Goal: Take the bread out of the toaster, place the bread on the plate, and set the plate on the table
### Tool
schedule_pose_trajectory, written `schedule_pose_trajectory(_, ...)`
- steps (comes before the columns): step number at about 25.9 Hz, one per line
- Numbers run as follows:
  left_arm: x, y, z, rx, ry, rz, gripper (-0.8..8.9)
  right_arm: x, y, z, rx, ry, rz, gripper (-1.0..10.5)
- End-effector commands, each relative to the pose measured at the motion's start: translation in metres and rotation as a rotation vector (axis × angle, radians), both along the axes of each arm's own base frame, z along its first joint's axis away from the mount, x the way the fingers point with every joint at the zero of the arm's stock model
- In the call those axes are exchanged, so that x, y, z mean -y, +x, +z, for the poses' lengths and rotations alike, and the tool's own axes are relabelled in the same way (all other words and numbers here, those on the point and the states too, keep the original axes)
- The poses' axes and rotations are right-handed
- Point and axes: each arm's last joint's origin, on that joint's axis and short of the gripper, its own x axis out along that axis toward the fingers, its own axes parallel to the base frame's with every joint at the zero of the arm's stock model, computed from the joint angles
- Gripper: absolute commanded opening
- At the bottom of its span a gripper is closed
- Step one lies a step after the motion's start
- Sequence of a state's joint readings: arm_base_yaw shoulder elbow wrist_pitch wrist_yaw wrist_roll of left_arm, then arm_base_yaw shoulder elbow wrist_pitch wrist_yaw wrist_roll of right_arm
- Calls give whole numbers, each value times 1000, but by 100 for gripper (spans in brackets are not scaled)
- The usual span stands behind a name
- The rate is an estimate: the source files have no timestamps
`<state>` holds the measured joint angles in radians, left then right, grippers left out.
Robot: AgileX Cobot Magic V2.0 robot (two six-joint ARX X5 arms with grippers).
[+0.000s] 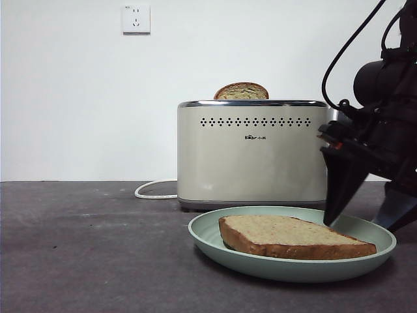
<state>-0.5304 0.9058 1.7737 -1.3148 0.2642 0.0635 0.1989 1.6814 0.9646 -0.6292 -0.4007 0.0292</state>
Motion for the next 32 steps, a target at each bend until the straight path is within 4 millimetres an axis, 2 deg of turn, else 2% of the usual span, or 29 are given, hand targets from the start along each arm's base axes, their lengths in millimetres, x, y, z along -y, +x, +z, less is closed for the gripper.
schedule_pose_trajectory(1, 0, 0, 0, 10, 6, 0, -9, 4, -7, 8, 16, -38, -16, 512)
schedule_pose_trajectory(4, 0, 0, 0, 11, 6, -1, -9, 10, -23, 45, 114, -43, -32, 510)
schedule_pose_trajectory(6, 0, 0, 0, 12, 6, -2, -9, 15, -44, 76, 200, -40, -29, 509)
schedule_pose_trajectory(9, 0, 1, 0, 30, 21, -12, -9, 16, -87, 121, 345, 43, 23, 504)
schedule_pose_trajectory(11, 0, 1, 0, 33, 24, -15, -9, 13, -119, 145, 428, 117, 64, 500)
schedule_pose_trajectory(13, 0, 1, 0, 29, 26, -15, -9, 10, -150, 161, 477, 190, 110, 498)
schedule_pose_trajectory(15, 1, 2, -1, 21, 30, -16, -9, 9, -176, 174, 502, 230, 160, 411)
schedule_pose_trajectory(16, 1, 2, -2, 15, 33, -16, -9, 9, -183, 177, 508, 241, 175, 384)
schedule_pose_trajectory(19, 2, 3, -7, -12, 48, -18, -9, 10, -199, 189, 525, 280, 211, 322)
schedule_pose_trajectory(24, 6, 9, -17, -64, 74, -25, -9, 7, -210, 208, 581, 331, 283, -22)
schedule_pose_trajectory(32, 12, 18, -30, -119, 82, -61, -9, 4, -210, 211, 576, 338, 310, -12)
